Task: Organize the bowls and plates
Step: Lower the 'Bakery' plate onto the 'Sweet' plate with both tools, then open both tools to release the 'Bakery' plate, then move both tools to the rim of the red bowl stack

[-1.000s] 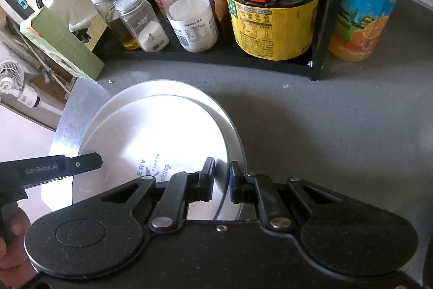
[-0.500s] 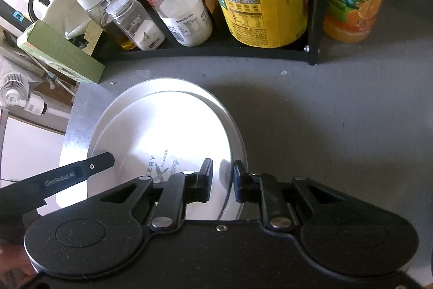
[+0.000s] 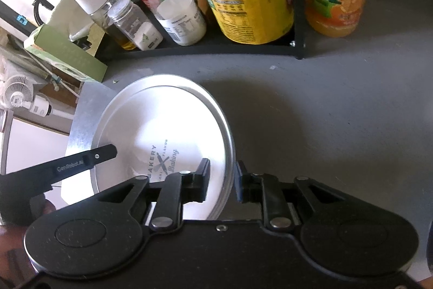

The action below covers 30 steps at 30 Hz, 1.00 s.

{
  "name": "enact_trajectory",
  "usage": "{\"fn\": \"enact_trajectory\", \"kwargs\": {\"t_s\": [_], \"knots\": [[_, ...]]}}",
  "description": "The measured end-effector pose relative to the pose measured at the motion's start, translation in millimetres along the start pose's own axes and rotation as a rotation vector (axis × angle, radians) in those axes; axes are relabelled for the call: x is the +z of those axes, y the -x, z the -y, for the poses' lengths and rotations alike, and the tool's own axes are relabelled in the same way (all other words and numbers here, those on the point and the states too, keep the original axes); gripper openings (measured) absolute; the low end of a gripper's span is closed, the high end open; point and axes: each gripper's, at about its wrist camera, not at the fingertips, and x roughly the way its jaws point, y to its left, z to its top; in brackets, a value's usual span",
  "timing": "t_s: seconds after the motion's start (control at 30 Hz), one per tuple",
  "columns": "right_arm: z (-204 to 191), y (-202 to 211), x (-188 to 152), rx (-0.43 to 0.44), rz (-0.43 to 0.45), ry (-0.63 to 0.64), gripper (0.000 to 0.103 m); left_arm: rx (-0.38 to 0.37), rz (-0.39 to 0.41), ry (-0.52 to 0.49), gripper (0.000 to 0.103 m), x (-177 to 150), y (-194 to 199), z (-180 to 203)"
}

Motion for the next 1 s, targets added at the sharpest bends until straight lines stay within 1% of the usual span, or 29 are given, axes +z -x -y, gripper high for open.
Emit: {"fn": "enact_trajectory", "kwargs": {"t_s": [0.07,0.1,0.13,0.17,0.2,0.23,0.27,0.3,0.4,0.5,0.57,0.6,0.63,0.7,0.77,0.8,0.87,0.97,1.0], "knots": [[2,1,-2,0.002,0.001,-0.007,0.034,0.024,0.020,-0.009,0.019,2,8,1],[4,2,-3,0.006,0.003,-0.013,0.037,0.028,0.028,-0.010,0.028,3,12,1],[6,4,-3,0.009,0.005,-0.020,0.040,0.030,0.036,-0.008,0.040,4,15,2],[9,7,-5,0.013,0.012,-0.027,0.046,0.031,0.042,-0.005,0.047,6,19,4],[12,11,-6,0.020,0.022,-0.034,0.048,0.028,0.050,-0.006,0.057,7,23,6],[15,15,-7,0.024,0.028,-0.040,0.049,0.020,0.062,-0.012,0.062,8,27,10],[18,20,-8,0.030,0.035,-0.048,0.053,0.015,0.070,-0.020,0.064,9,30,14],[22,25,-10,0.036,0.044,-0.056,0.060,0.006,0.077,-0.033,0.066,8,34,21],[36,46,-16,0.044,0.084,-0.055,0.070,-0.031,0.075,-0.056,0.069,7,41,42],[51,68,-22,0.042,0.115,-0.063,0.078,-0.061,0.074,-0.077,0.070,5,47,65],[64,83,-28,0.038,0.140,-0.071,0.080,-0.082,0.076,-0.103,0.073,0,53,83],[70,90,-30,0.037,0.150,-0.074,0.080,-0.087,0.075,-0.114,0.078,-4,55,91],[77,97,-32,0.036,0.162,-0.077,0.081,-0.095,0.077,-0.128,0.080,-8,58,101],[90,111,-37,0.035,0.180,-0.077,0.090,-0.116,0.085,-0.154,0.082,-15,64,118],[102,121,-44,0.038,0.194,-0.067,0.093,-0.107,0.079,-0.162,0.089,-20,70,134],[106,125,-47,0.038,0.198,-0.062,0.093,-0.099,0.079,-0.161,0.091,-23,73,139],[117,135,-54,0.039,0.212,-0.057,0.095,-0.119,0.096,-0.176,0.091,-29,80,154],[131,150,-66,0.042,0.245,-0.043,0.097,-0.127,0.093,-0.189,0.092,-36,87,172],[135,155,-70,0.045,0.258,-0.034,0.097,-0.138,0.097,-0.195,0.094,-39,89,176]]}}
